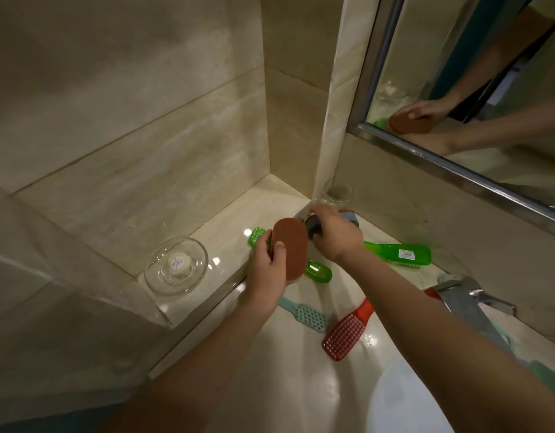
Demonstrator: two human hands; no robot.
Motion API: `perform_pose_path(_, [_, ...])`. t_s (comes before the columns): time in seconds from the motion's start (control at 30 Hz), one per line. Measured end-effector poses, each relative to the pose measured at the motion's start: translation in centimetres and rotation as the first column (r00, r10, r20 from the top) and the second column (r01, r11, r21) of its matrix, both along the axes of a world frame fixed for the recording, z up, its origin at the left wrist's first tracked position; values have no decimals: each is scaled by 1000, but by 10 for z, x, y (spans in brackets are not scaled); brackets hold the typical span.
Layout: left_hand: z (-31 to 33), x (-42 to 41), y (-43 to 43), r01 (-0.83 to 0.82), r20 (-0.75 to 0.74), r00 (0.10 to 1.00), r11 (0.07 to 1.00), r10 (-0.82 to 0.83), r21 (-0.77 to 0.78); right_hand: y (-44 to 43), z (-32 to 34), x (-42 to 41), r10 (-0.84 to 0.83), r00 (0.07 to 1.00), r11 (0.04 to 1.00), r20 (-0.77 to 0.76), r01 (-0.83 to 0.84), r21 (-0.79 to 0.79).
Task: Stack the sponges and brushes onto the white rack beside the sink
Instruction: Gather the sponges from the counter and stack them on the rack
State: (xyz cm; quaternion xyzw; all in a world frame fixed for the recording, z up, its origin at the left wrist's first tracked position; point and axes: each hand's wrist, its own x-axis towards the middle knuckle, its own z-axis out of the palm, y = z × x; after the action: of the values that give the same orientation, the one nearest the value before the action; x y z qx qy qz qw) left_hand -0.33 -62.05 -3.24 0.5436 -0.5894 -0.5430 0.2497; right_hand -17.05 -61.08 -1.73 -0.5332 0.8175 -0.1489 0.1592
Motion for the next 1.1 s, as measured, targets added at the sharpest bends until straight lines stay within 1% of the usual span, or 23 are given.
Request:
perform_pose_path(0.07, [3, -2, 0, -9, 0, 1000, 1000, 9, 1, -1, -10, -2, 17, 997, 997, -81, -11, 73])
perform_pose_path(0.13, [5, -2, 1, -15, -5, 1000, 1000, 15, -3, 3, -16, -3, 12, 987, 996, -158, 2, 89])
perform_pose_path(0.2, [6, -1, 2, -16, -12, 1000, 1000, 16, 1, 10, -17, 0, -15, 975, 998, -222, 26, 49])
perform_pose_path(0.27, [7, 1, 4, -13, -24, 1000, 1000, 13, -7, 20, -13, 3, -71, 973, 997, -218, 67, -28])
perform_pose_path(0.37, [11, 2, 8, -23, -79, 997, 999, 19, -43, 36, -3, 9, -182, 976, 973, -121, 162, -165])
perform_pose_path(0.43, [16, 2, 12, -40, -113, 993, 998, 35, -43, 48, 6, 16, -270, 962, 932, -39, 251, -261])
perform_pose_path(0.5, [24, 3, 16, -56, -145, 988, 998, 52, -20, 61, 15, 24, -356, 930, 873, 87, 365, -323])
perform_pose_path(0.53, [28, 3, 20, -57, -161, 985, 998, 55, -9, 67, 20, 28, -392, 905, 844, 163, 425, -329])
perform_pose_path(0.57, [32, 3, 23, -58, -177, 983, 998, 57, -2, 72, 24, 33, -416, 871, 816, 263, 485, -316])
perform_pose_path(0.6, [37, 3, 28, -59, -188, 980, 998, 58, 1, 78, 29, 38, -415, 820, 788, 394, 541, -293])
perform_pose_path(0.67, [49, 3, 38, -53, -203, 978, 999, 50, -8, 92, 38, 49, -328, 664, 736, 672, 626, -258])
perform_pose_path(0.7, [55, 2, 44, -45, -211, 977, 999, 39, -20, 100, 43, 55, -272, 585, 710, 765, 658, -251])
perform_pose_path(0.73, [61, 2, 50, -33, -221, 975, 999, 24, -35, 108, 49, 61, -222, 528, 687, 819, 681, -253])
perform_pose_path(0.77, [67, 0, 57, -21, -236, 972, 999, 9, -50, 115, 54, 66, -182, 499, 672, 847, 692, -263])
perform_pose_path(0.83, [79, -2, 70, 4, -270, 963, 998, -21, -64, 131, 66, 73, -129, 479, 665, 868, 691, -282])
perform_pose_path(0.93, [92, -7, 92, 42, -295, 953, 997, -61, -71, 159, 83, 74, -70, 422, 652, 904, 705, -279])
perform_pose_path(0.97, [95, -10, 99, 58, -302, 950, 996, -78, -74, 169, 89, 73, -81, 413, 639, 907, 720, -271])
perform_pose_path(1.03, [102, -17, 115, 106, -315, 940, 990, -129, -90, 189, 101, 69, -143, 387, 578, 911, 780, -241])
perform_pose_path(1.1, [111, -27, 133, 161, -341, 920, 979, -193, -121, 210, 115, 61, -205, 335, 514, 920, 836, -190])
